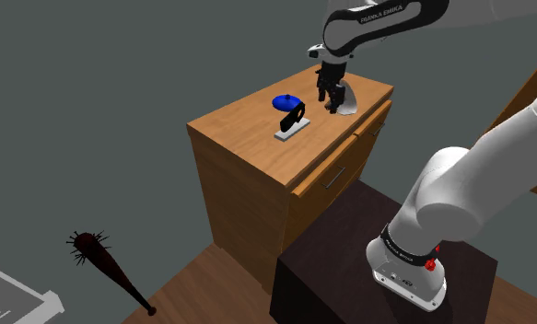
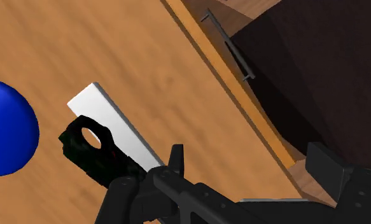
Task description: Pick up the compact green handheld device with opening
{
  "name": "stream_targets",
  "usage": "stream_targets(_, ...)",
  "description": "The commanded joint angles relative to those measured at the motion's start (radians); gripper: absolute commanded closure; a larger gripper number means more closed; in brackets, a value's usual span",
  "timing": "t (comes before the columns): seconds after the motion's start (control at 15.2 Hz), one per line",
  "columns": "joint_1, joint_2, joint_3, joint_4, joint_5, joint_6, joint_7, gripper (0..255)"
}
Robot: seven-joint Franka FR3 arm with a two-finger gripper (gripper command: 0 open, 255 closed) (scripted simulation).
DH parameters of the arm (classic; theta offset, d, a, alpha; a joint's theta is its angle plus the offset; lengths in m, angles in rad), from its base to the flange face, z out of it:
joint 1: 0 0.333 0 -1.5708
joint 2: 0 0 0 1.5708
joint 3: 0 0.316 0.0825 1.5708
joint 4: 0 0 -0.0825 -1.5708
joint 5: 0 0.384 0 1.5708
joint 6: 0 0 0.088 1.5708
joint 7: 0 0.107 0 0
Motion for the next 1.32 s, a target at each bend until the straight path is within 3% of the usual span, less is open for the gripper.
stream_targets(0.0,0.026,0.073,-0.044,0.039,0.039,0.046,-0.138,0)
stream_targets(0.33,0.075,0.292,-0.112,0.174,0.206,0.120,-0.477,0)
stream_targets(0.73,0.046,0.546,-0.079,0.374,0.426,0.123,-0.854,0)
stream_targets(1.25,0.031,0.605,-0.060,0.339,0.471,0.207,-0.895,0)
